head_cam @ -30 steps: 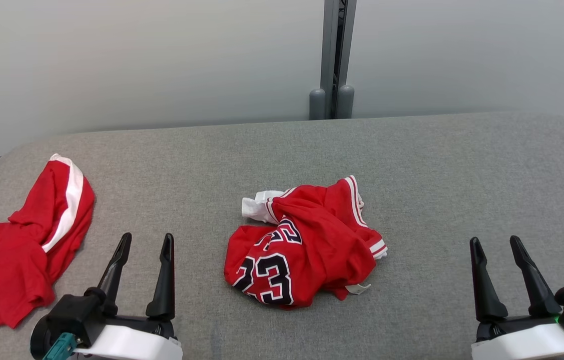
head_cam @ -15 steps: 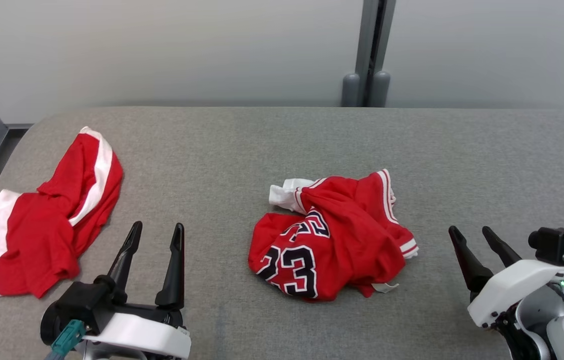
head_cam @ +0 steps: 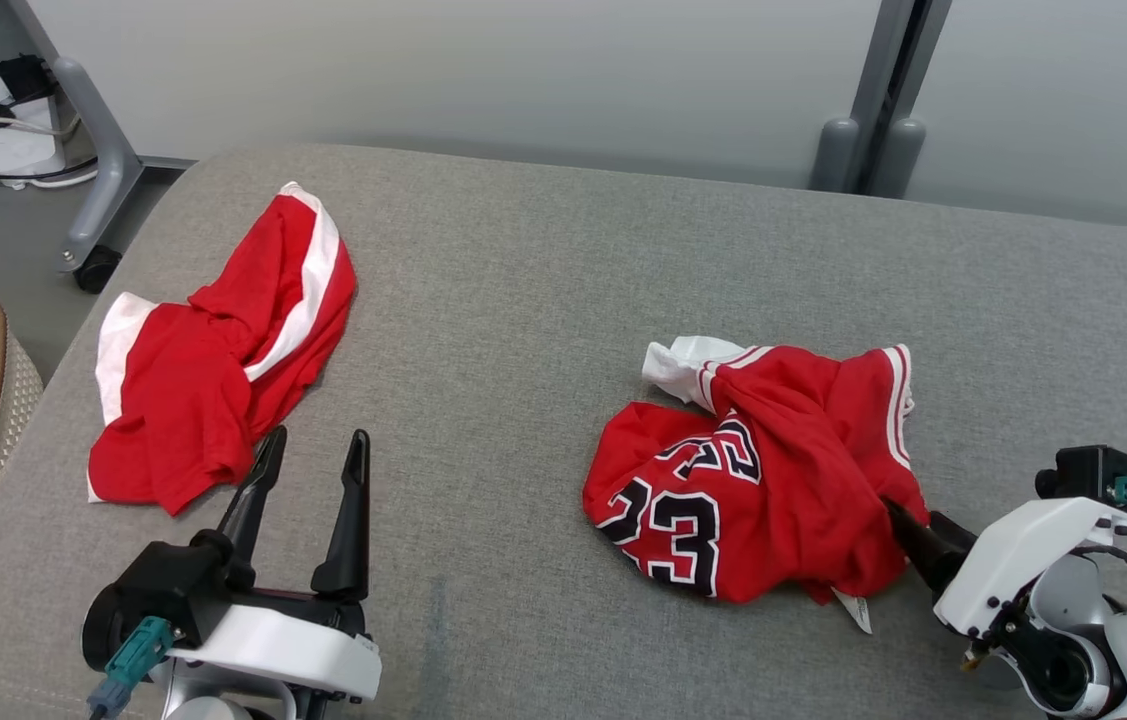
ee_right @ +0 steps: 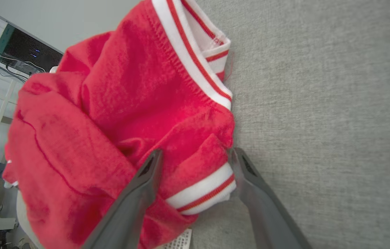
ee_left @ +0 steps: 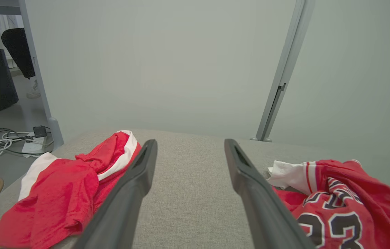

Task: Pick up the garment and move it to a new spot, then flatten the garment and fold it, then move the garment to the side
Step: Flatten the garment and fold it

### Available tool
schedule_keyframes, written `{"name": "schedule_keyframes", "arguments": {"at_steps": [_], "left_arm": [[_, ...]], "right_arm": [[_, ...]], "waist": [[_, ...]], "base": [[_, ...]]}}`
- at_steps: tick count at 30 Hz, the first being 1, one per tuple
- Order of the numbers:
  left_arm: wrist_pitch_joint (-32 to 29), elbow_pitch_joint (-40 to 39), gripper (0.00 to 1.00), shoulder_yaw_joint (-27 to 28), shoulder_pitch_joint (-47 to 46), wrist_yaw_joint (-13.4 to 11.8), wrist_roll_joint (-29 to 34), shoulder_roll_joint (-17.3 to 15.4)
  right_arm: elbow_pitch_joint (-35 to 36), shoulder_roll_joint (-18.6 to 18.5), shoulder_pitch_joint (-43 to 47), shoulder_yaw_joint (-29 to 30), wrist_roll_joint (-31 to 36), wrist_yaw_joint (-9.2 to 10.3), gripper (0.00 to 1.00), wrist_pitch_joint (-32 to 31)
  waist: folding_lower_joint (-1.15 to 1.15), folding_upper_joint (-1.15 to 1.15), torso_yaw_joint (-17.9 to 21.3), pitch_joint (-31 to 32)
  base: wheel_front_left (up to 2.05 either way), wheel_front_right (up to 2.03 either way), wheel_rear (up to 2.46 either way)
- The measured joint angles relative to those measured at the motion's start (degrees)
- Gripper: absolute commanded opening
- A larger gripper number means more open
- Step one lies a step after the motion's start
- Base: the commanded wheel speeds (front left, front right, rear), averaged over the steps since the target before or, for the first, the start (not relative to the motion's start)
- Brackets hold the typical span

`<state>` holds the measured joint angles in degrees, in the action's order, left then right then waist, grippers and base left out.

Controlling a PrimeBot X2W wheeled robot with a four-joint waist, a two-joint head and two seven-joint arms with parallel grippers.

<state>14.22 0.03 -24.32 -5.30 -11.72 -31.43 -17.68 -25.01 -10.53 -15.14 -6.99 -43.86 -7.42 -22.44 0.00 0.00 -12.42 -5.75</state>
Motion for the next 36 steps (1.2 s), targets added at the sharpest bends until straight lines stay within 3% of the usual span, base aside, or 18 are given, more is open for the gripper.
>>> {"name": "schedule_keyframes", "arguments": {"at_steps": [1, 2, 3, 19, 28, 36], "left_arm": [[0.01, 0.1, 1.0, 0.01, -0.01, 0.03, -0.01, 0.0], [0.01, 0.19, 1.0, 0.02, -0.01, 0.05, -0.03, -0.01], [0.01, 0.3, 1.0, 0.01, -0.01, 0.05, -0.18, 0.0], [0.15, 1.07, 1.0, -0.2, 0.84, -0.01, -0.9, -0.14], [-0.01, 0.73, 1.0, -0.49, 1.27, -0.26, -1.05, -0.13], [0.02, 0.88, 1.0, -0.64, 0.49, 0.07, -1.1, 0.16]], "right_arm": [[0.0, 0.08, -0.01, -0.18, -0.77, 0.0, 1.0, -0.48], [0.08, 0.11, -0.01, -0.52, -1.36, 0.0, 0.42, -0.64], [0.21, 0.13, -0.01, -0.63, -1.79, 0.0, 0.0, -0.6], [9.93, -5.0, -1.34, 0.36, -2.88, 0.0, 0.0, 5.0], [16.85, -9.34, 1.29, 9.22, 0.36, 0.0, 0.0, 2.23], [16.69, -10.27, 7.1, 17.18, 7.79, 0.0, 0.0, 0.69]], "waist": [[0.0, 0.0, -0.26, 0.0], [0.0, 0.0, -0.45, 0.04], [0.0, 0.0, -0.57, 0.13], [0.0, 0.0, 2.23, 3.7], [0.0, 0.0, 6.69, 4.23], [0.0, 0.0, 9.03, 2.22]], "base": [[0.0, 0.0, 0.0], [0.0, 0.0, 0.0], [0.0, 0.0, 0.0], [0.0, 0.0, 0.0], [0.0, 0.0, 0.0], [0.0, 0.0, 0.0]]}}
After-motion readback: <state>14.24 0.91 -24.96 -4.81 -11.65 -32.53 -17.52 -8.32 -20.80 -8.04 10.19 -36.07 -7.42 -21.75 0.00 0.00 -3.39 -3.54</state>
